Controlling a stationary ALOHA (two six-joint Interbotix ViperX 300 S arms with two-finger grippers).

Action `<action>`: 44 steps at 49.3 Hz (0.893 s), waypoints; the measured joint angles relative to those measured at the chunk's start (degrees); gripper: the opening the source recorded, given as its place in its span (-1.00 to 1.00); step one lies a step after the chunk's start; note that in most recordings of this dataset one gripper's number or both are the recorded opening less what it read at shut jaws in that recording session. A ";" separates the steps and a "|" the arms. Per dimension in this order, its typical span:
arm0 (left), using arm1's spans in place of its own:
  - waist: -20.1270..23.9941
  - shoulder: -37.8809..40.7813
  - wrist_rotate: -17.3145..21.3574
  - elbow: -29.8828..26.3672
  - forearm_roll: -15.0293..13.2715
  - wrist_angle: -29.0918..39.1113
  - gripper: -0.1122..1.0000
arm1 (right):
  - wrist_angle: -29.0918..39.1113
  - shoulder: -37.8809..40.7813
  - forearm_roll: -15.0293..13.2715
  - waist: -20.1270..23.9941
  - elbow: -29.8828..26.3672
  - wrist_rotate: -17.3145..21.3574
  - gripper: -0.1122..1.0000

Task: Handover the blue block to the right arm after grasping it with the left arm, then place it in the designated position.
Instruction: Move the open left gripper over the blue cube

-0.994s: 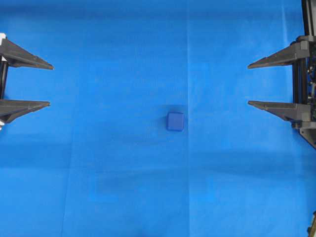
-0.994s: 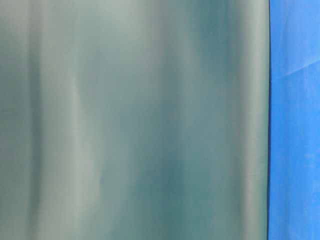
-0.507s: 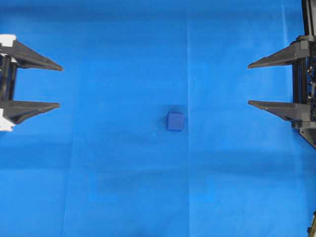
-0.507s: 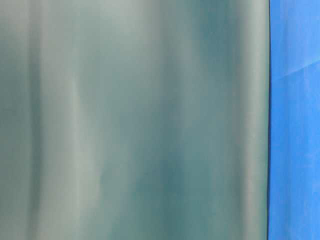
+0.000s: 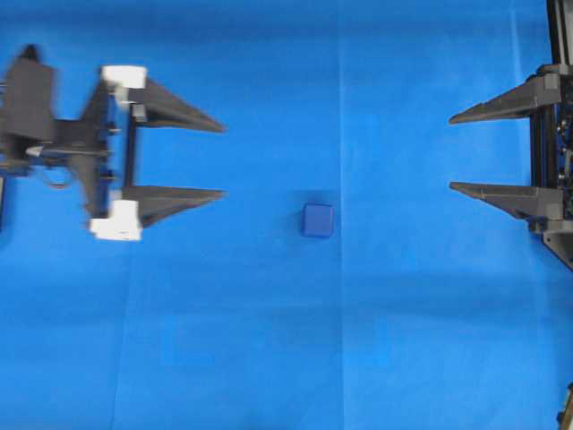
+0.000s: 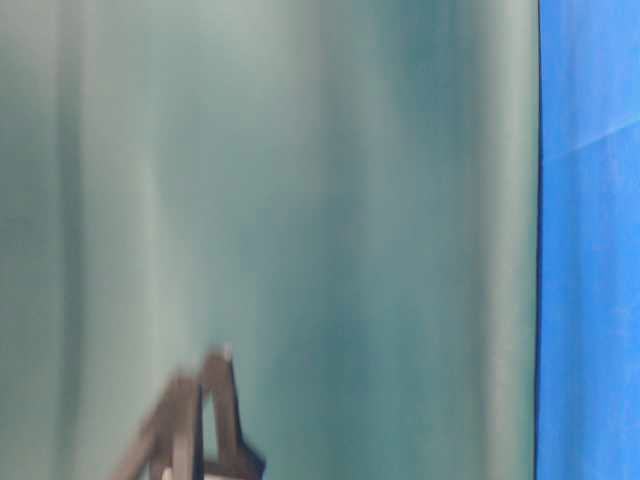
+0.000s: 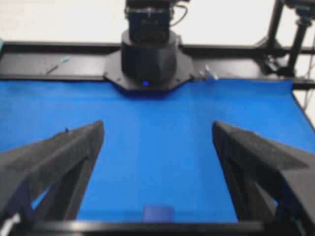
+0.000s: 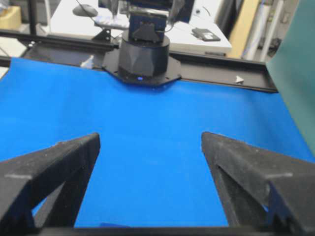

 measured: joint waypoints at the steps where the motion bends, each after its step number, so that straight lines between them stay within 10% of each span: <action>1: 0.00 1.05 0.00 -0.97 0.09 0.09 0.87 | 0.00 0.00 0.00 0.00 0.00 0.00 0.96; 20: 0.00 15.82 0.00 -17.14 0.00 4.04 0.87 | 0.00 0.00 0.35 0.00 -0.09 0.00 0.96; 44: 0.70 19.51 0.09 -21.01 0.09 5.80 0.87 | 0.00 0.00 0.35 0.00 -0.09 0.00 0.96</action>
